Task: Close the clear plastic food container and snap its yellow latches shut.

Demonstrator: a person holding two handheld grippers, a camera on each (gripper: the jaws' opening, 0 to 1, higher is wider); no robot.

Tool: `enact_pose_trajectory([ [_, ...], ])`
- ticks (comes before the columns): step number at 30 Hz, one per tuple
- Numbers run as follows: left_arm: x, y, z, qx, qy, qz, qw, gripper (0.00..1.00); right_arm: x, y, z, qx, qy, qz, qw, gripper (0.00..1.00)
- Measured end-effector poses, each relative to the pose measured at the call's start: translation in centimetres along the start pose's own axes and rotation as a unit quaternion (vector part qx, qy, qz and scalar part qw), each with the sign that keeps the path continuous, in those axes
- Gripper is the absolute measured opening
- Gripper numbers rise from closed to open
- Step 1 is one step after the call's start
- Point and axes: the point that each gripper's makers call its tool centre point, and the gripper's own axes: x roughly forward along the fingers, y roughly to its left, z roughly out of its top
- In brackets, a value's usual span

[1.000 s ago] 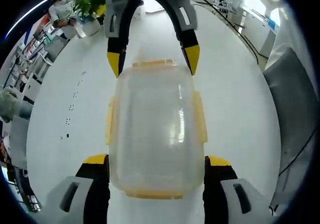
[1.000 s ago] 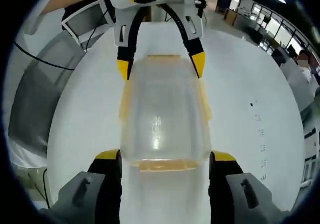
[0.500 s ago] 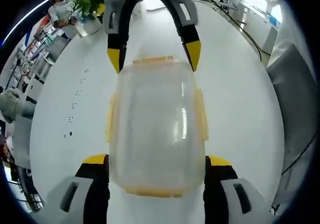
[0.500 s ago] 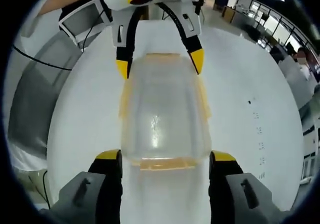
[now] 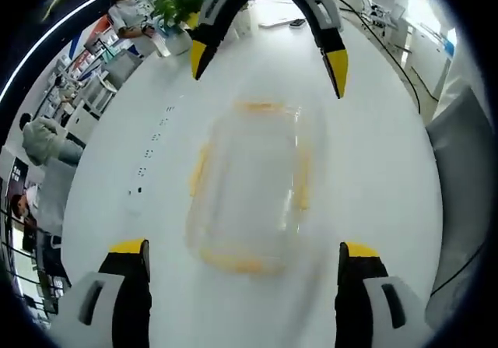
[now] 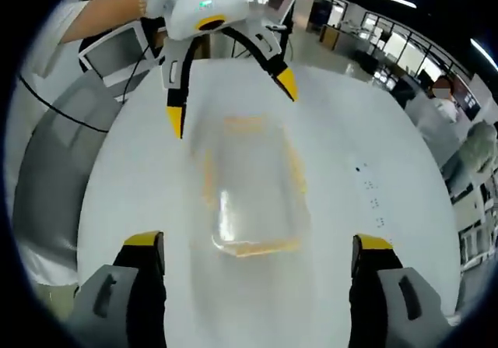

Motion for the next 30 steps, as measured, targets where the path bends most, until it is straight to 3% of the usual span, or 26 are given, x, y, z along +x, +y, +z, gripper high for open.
enact_pose_trajectory([
  [5, -3.5, -0.9, 0.3, -0.02, -0.029, 0.027, 0.999, 0.99, -1.9, 0.8, 1.4, 0.015, -0.018, -0.025, 0.9994, 0.99],
  [8, -5.9, -0.8, 0.3, -0.019, -0.06, 0.08, 0.9948, 0.97, -3.1, 2.0, 2.4, 0.015, -0.03, -0.041, 0.9986, 0.98],
  [10, -7.0, -1.3, -0.2, -0.023, -0.064, 0.097, 0.993, 0.95, -3.7, 2.9, 3.3, 0.023, -0.045, -0.049, 0.9976, 0.97],
  [12, -8.4, -2.2, -0.3, -0.044, -0.087, 0.112, 0.9889, 0.98, -4.1, 3.7, 3.6, 0.027, -0.051, -0.053, 0.9969, 0.97],
  [13, -9.3, -2.8, -0.4, -0.066, -0.108, 0.126, 0.984, 0.99, -4.4, 4.3, 3.9, 0.029, -0.058, -0.059, 0.9962, 0.98],
  [15, -10.5, -4.3, -0.6, -0.086, -0.137, 0.128, 0.9786, 0.99, -4.8, 5.3, 4.4, 0.037, -0.073, -0.068, 0.9943, 0.98],
  [20, -12.8, -5.9, -2.8, -0.121, -0.157, 0.163, 0.9664, 0.99, -5.4, 7.4, 4.9, 0.052, -0.092, -0.086, 0.9907, 0.95],
  [24, -14.0, -8.0, -4.4, -0.181, -0.183, 0.161, 0.9529, 0.99, -5.6, 9.7, 4.9, 0.072, -0.1, -0.086, 0.9887, 0.95],
  [26, -14.1, -9.4, -5.3, -0.204, -0.181, 0.153, 0.95, 0.99, -5.6, 10.6, 4.4, 0.076, -0.094, -0.094, 0.9882, 0.96],
  [30, -14.4, -11.4, -6.2, -0.205, -0.183, 0.157, 0.9487, 0.98, -5.8, 12.4, 3.6, 0.099, -0.095, -0.102, 0.9853, 0.94],
])
